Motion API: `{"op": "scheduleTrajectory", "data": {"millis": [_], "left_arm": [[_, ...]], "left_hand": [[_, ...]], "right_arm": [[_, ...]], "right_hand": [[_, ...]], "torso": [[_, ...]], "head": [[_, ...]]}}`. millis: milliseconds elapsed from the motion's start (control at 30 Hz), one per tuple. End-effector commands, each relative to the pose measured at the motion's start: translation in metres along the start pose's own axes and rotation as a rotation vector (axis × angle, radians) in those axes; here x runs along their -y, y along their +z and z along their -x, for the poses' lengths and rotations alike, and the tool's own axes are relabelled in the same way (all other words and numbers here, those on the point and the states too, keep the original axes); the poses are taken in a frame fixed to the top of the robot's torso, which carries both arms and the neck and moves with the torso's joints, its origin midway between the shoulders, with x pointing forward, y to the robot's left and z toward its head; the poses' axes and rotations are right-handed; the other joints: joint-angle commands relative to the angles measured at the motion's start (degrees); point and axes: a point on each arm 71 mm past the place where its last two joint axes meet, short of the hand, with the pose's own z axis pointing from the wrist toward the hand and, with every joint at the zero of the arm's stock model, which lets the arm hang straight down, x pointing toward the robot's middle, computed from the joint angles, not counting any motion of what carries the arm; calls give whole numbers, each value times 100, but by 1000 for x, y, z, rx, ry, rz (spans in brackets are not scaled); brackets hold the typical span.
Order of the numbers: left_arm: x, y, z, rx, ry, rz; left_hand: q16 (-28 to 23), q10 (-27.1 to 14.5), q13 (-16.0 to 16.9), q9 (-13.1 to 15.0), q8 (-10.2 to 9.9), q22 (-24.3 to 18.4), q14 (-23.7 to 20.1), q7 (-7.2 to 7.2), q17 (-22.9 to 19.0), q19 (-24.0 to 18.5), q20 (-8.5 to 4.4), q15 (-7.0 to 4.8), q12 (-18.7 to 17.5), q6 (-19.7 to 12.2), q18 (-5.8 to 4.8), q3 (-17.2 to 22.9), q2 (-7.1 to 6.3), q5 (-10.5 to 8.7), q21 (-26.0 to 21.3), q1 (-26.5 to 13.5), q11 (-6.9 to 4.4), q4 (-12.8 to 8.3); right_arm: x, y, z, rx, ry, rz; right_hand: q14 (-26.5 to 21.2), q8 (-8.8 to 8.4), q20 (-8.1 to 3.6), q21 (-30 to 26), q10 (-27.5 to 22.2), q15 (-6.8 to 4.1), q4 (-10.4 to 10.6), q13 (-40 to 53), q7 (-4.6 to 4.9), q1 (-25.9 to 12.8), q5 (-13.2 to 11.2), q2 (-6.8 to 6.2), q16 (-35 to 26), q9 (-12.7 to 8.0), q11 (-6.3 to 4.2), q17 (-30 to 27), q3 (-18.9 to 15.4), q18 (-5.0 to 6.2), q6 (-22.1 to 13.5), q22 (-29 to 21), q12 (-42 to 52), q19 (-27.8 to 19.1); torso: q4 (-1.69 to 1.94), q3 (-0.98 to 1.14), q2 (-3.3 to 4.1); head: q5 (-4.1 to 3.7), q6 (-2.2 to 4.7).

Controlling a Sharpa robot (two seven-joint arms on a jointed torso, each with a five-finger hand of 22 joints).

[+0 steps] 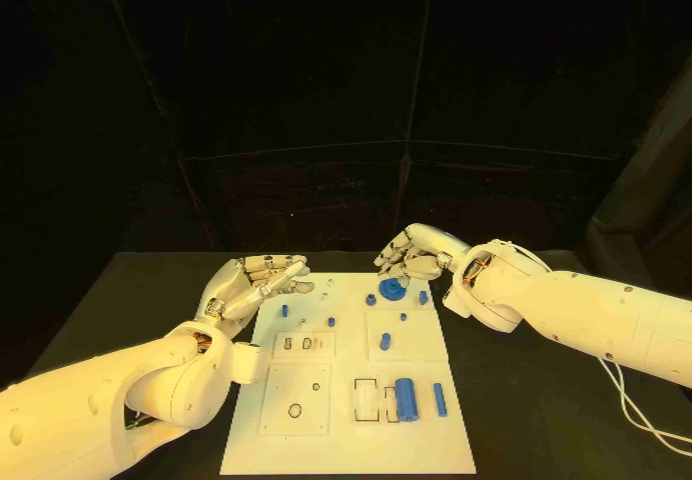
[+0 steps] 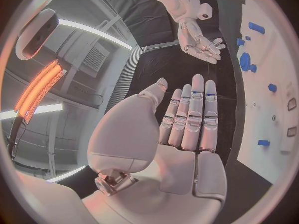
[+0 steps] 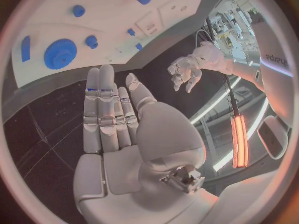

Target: Assemble the parts on the task board

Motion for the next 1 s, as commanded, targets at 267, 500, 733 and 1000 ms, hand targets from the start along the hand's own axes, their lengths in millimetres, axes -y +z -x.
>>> {"op": "scheduleTrajectory", "data": {"millis": [267,500,733,1000], "left_arm": [[1,1,-7,-64,-20,-7],[1,2,-10,-69,-24,-4],[0,3,-11,-70,-24,-4],[-1,4,-10,-68,-22,-2]], "left_hand": [[-86,37,-1,-5,-59,-36,-25,40,23,17,20,28,-66,24,72,-37,-55,-9,-66,-37,11,-55],[-110,24,-1,-7,-85,-51,-35,51,34,9,28,37,-95,10,72,-47,-52,-9,-86,-49,22,-69],[-123,15,-1,-7,-98,-58,-39,57,40,6,32,42,-110,2,72,-52,-51,-8,-95,-51,28,-80],[-130,10,-1,-7,-106,-63,-41,61,44,4,35,45,-119,-3,72,-56,-51,-9,-100,-53,32,-86]], "right_arm": [[-5,14,-7,-81,-407,-89],[-11,16,-11,-104,-436,-89],[-17,20,-14,-127,-448,-81],[-19,22,-19,-167,-456,-77]], "right_hand": [[358,-53,-77,1095,-122,-51,14,17,-39,-193,-60,-150,3362,-5,-48,2894,94,58,-42,624,-11,278],[281,-63,-30,1479,-330,-18,19,16,-25,-201,-71,-210,4300,-9,-17,3957,124,59,-159,865,-15,175],[254,-62,-15,1628,-414,-5,19,17,-46,-170,-74,-208,4535,-8,-11,4223,153,65,-204,960,6,95],[251,-58,-20,1751,-373,-15,8,18,-71,-126,-67,-177,4699,-7,-30,4406,211,71,-224,1035,32,52]], "torso": [[133,-47,267],[159,-58,329],[158,-55,376],[167,-50,399]], "head": [[-93,-47],[-142,-34],[-160,-46],[-152,-74]]}}
